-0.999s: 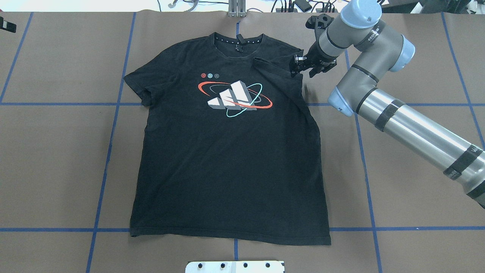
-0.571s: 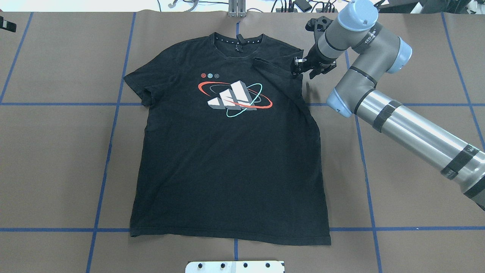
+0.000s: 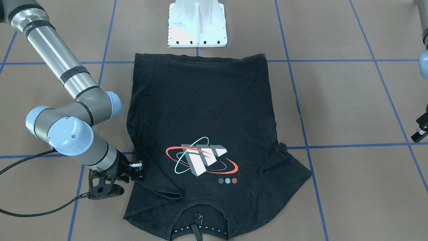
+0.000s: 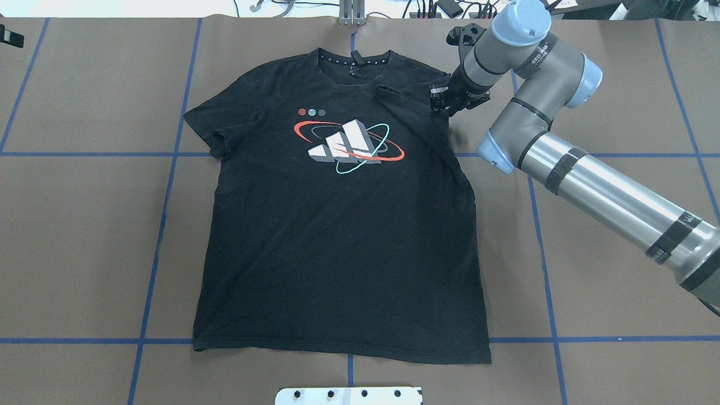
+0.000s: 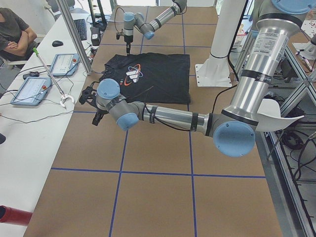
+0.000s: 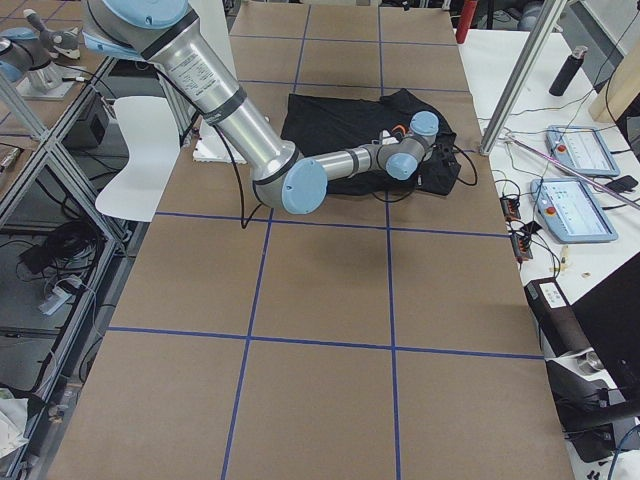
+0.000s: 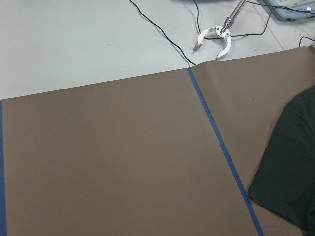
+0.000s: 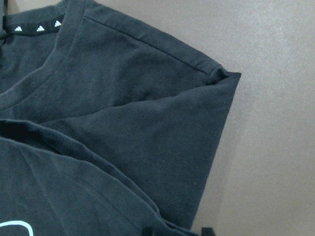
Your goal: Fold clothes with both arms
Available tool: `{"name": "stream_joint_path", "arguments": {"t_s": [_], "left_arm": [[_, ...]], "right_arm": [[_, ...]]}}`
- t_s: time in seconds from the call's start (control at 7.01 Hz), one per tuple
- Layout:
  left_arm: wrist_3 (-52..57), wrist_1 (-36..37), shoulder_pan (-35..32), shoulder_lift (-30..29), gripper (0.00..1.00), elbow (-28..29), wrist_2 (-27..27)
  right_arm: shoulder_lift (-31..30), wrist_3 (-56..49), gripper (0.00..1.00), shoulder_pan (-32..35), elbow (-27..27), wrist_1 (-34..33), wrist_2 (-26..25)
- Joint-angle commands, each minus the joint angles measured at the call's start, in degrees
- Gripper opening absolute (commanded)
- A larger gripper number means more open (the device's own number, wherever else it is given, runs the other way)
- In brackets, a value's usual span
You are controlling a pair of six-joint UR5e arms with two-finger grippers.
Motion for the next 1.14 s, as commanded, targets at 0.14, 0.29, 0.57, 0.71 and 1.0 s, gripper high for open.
{"name": "stream_joint_path", "arguments": {"t_s": [0.14,0.29,0.57,0.71,1.0], "left_arm": [[0.0,-0.02,0.08,0.0,0.99,-0.07,-0.01],[0.0,-0.02,0.08,0.0,0.99,-0.07,-0.01],[0.0,-0.02,-0.01,0.0,0.99,-0.07,-0.01],[0.0,-0.02,-0.01,0.09,0.99,-0.07,-0.01],[0.0,-0.02,-0.09,0.26,0.99,-0.07,-0.01]], "right_arm": [[-0.09,-0.06,0.35,-0.28,-0.03,0.03,0.01],[0.0,-0.15,0.16,-0.19,0.14,0.12,0.01],[0.79,-0.32,0.0,0.42,0.67,0.12,0.53],[0.79,-0.67,0.0,0.6,1.72,0.38,0.97],[0.88,-0.68,0.0,-0.62,5.31,0.38,2.73]]}}
